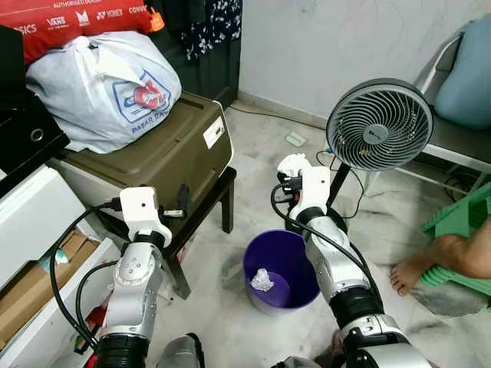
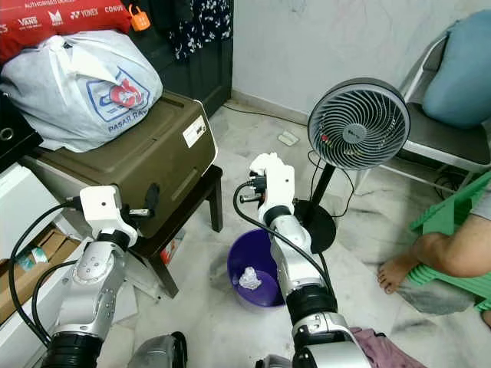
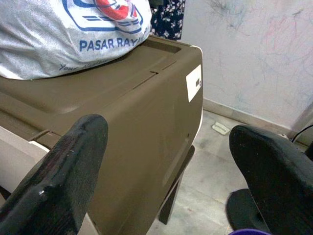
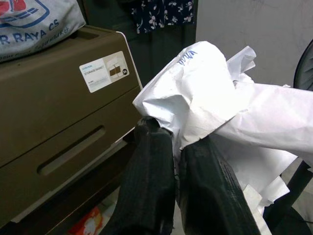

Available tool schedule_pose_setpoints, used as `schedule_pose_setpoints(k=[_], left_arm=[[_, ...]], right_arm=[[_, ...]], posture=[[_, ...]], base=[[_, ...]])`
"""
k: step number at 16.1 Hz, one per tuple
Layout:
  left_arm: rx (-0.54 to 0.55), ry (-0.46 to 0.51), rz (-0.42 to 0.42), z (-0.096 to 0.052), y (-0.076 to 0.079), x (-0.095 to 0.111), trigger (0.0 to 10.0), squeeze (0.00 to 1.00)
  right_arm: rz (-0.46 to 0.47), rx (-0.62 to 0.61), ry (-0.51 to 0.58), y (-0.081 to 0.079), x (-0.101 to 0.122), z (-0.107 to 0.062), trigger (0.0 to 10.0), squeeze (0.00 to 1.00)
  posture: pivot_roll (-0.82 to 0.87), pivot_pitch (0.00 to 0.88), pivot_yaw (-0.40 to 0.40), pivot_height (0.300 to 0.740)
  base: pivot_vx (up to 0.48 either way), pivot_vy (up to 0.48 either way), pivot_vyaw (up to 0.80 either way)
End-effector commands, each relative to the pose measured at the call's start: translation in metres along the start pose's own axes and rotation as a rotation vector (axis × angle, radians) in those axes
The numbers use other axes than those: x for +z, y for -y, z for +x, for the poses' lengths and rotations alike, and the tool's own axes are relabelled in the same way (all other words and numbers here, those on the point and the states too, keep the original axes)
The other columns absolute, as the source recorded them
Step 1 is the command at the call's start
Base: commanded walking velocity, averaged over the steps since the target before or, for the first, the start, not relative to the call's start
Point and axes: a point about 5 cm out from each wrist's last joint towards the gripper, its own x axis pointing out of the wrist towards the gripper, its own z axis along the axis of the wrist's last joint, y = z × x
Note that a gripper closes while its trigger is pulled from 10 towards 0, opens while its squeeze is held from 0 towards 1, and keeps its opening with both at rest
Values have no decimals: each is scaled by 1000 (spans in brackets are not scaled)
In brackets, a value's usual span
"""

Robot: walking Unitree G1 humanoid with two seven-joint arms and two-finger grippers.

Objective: Clean up the room

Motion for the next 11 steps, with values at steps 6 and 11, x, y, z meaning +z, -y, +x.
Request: schedule_pose_setpoints(k=[6, 11], left_arm=[[-14, 4, 4, 0, 1, 2, 10000, 0], [-16, 2, 1, 1, 0, 1, 10000, 0]], right_arm=[[12, -18, -14, 4, -1, 1, 10000, 0], [19, -27, -15, 5, -1, 1, 10000, 0]], posture=[[-13, 57, -30, 740], [-13, 58, -29, 740]], base=[[168, 0, -133], [254, 0, -296]])
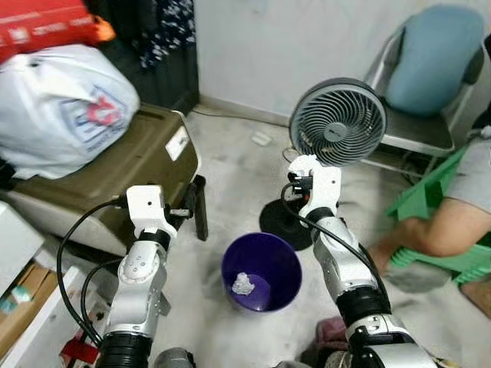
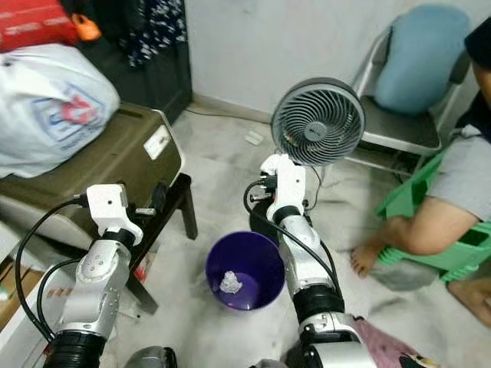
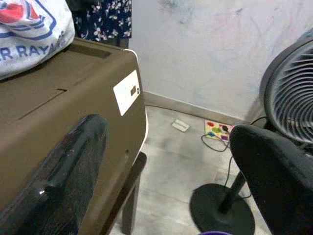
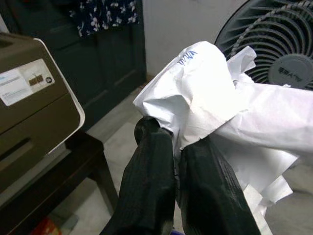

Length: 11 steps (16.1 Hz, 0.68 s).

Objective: Clean up the room

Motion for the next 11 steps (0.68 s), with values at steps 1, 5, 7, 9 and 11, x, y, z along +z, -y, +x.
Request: schedule_pose_setpoints(k=[1, 5, 7, 9, 11], left_arm=[[17, -5, 2, -1, -5, 0, 10000, 0], [55, -1, 23, 0, -9, 1, 10000, 0], [12, 29, 141, -2, -14, 9, 10000, 0], [-43, 34, 271, -9, -21, 12, 10000, 0], [-85, 24, 334, -24, -25, 10, 10000, 0]], right_arm=[[5, 5, -6, -4, 0, 2, 10000, 0], [0, 6, -7, -4, 0, 2, 10000, 0], [-20, -34, -37, -2, -4, 3, 10000, 0], [-34, -103, -111, 3, -12, 4, 10000, 0], [-28, -133, -168, 2, -21, 2, 10000, 0]], posture=[[-13, 58, -29, 740], [-10, 55, -29, 740], [1, 53, -25, 740], [20, 63, -31, 740], [42, 82, -32, 740]], base=[[255, 0, 0], [0, 0, 0], [0, 0, 0], [0, 0, 0], [0, 0, 0]])
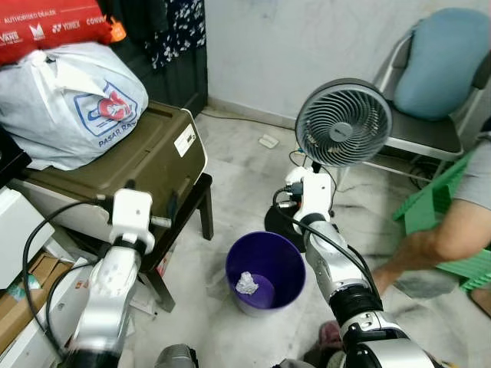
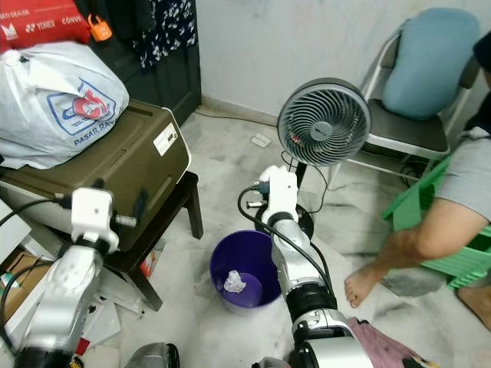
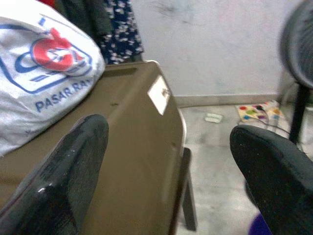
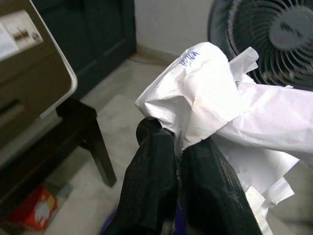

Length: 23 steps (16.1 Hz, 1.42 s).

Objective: Clean up the room

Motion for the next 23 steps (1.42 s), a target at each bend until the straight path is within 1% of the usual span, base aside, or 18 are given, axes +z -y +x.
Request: schedule_pose_setpoints(k=[1, 3, 5, 7, 8, 9, 11, 20, 21, 23], left_arm=[[-23, 16, 13, 0, 3, 5, 10000, 0], [-88, 23, 16, -15, 10, 5, 10000, 0], [-117, 13, 27, -20, 16, 4, 10000, 0], [-123, 26, -33, -17, 20, 8, 10000, 0], [-118, 35, -37, -15, 20, 10, 10000, 0], [-102, 33, -66, -13, 20, 12, 10000, 0], [-81, 29, -95, -12, 18, 12, 10000, 0], [-80, 18, -98, -13, 20, 9, 10000, 0], [-47, 21, -80, -12, 18, 10, 10000, 0], [-37, 17, -84, -10, 17, 9, 10000, 0]], right_arm=[[5, -17, -13, 1, -1, 0, 10000, 0], [-11, -24, -25, -3, -4, 0, 10000, 0], [0, -30, -26, -5, -5, -1, 10000, 0], [14, -32, -20, -6, -4, -2, 10000, 0], [13, -32, -18, -6, -4, -2, 10000, 0], [13, -26, -16, -7, -4, -2, 10000, 0], [12, -22, -14, -7, -3, -1, 10000, 0], [-1, 2, 6, -10, 1, 0, 10000, 0], [-2, 4, 9, -10, 1, 0, 10000, 0], [-2, 4, 12, -10, 1, 0, 10000, 0]], posture=[[44, 84, -32, 740], [54, 101, -26, 740], [50, 106, -19, 740], [46, 104, -17, 740], [44, 101, -18, 740], [45, 99, -20, 740], [46, 96, -21, 740], [42, 95, -25, 740], [42, 95, -25, 740], [42, 95, -24, 740]], base=[[0, 0, 0], [0, 0, 0], [0, 0, 0], [0, 0, 0], [0, 0, 0], [292, 0, 0], [296, 0, 0], [330, 0, 0], [0, 0, 0], [0, 0, 0]])
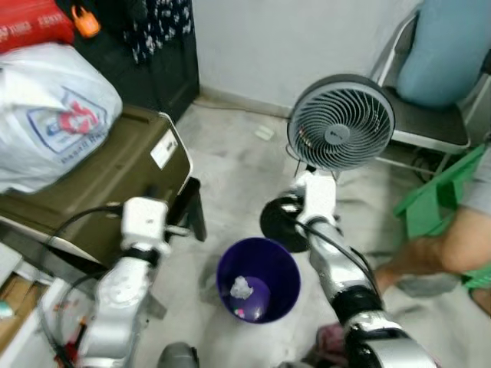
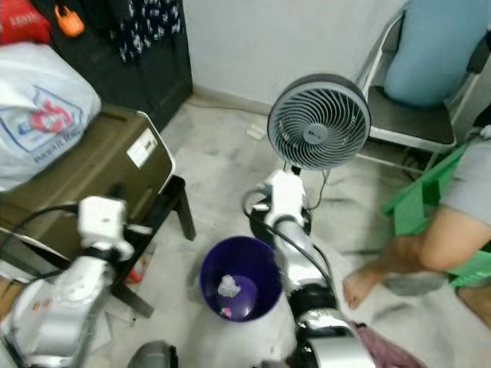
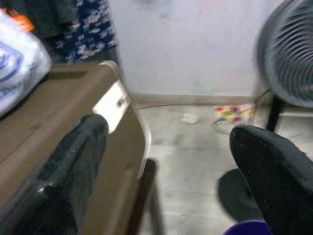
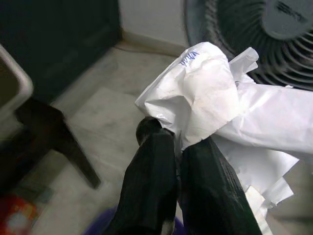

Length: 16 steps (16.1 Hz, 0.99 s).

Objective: Clean up the room

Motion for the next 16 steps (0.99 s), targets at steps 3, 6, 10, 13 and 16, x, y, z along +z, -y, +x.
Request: schedule_pose_setpoints(k=[3, 6, 10, 13, 16], left_arm=[[-3, -6, 8, 0, 5, 0, 10000, 0], [0, -7, 14, -1, 5, 0, 10000, 0], [-63, 1, 30, -8, 9, 3, 10000, 0], [-182, 29, 112, -24, 20, 15, 10000, 0], [-183, -19, 133, -40, 12, 10, 10000, 0]], right_arm=[[-10, -7, -8, 4, -5, -3, 10000, 0], [-38, -32, -31, 7, -9, -4, 10000, 0], [-78, -99, -106, 17, -19, -5, 10000, 0], [-122, -106, -156, 15, -26, -6, 10000, 0], [-128, -69, -207, 1, -33, -3, 10000, 0]], posture=[[43, 98, -22, 740], [47, 100, -22, 740], [54, 110, -25, 740], [77, 141, -18, 740], [107, 179, 0, 740]], base=[[0, 0, 0], [0, 0, 0], [0, 0, 0], [0, 0, 0], [0, 0, 0]])
